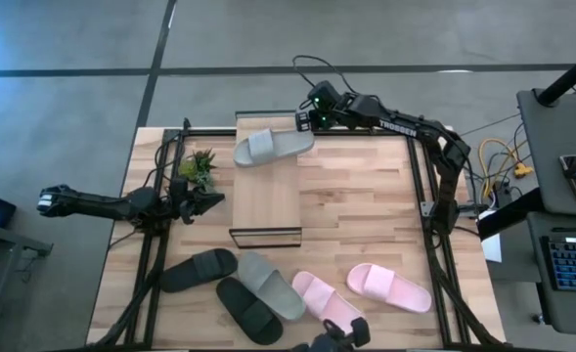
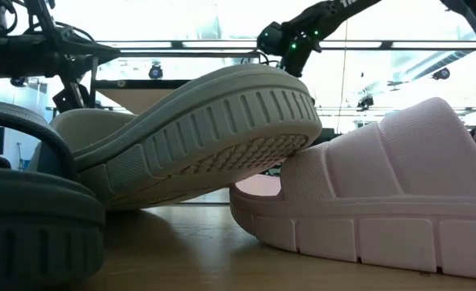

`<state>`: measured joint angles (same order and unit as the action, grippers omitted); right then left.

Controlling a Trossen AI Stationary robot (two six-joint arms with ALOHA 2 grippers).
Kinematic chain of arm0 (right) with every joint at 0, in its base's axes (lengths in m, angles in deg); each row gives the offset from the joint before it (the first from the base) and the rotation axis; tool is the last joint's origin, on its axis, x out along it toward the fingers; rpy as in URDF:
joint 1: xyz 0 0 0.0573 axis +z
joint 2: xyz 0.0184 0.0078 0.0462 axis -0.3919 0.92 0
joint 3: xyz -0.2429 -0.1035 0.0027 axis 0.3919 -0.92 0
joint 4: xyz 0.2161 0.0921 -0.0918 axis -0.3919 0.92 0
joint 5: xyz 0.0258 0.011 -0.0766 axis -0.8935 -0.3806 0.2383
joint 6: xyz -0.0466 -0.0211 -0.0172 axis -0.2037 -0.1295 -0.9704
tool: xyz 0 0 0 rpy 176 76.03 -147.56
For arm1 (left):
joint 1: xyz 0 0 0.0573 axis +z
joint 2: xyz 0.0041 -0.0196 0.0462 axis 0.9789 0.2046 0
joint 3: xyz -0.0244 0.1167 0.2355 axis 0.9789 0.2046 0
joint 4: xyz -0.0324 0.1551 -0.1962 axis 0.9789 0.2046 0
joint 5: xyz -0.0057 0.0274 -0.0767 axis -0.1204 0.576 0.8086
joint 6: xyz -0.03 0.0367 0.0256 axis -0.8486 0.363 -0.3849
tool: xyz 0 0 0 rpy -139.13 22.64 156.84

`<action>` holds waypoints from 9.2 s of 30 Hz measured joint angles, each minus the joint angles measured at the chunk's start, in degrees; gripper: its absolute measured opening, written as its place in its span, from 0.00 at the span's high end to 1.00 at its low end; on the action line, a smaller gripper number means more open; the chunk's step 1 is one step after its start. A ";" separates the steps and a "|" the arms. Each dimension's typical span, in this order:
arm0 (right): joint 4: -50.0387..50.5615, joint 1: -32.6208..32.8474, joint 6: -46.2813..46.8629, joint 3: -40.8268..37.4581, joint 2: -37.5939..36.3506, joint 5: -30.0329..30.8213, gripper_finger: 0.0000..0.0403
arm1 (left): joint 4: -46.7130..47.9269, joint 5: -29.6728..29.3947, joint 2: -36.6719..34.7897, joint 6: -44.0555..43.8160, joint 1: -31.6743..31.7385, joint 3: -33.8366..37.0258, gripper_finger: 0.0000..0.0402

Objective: Pick and place slides into the shelf
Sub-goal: Put the left gray slide on the shelf, then put the gray slide on the shelf

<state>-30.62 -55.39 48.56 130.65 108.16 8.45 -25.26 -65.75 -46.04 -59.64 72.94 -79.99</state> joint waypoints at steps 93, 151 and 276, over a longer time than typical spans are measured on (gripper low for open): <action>-10.15 74.14 87.69 -3.96 9.13 27.21 0.50 | 51.67 31.60 7.73 14.15 -6.14 -25.89 1.00; 14.30 60.09 90.73 37.03 36.69 21.37 0.50 | 68.89 36.51 -10.99 25.43 -6.19 -26.31 1.00; -4.08 25.20 20.08 22.28 10.13 -23.87 0.97 | 60.26 8.69 -6.24 25.73 -6.12 -28.68 1.00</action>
<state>-34.70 -30.19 68.64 152.92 118.29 -15.42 35.00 -57.06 -52.28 -33.91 66.82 -108.67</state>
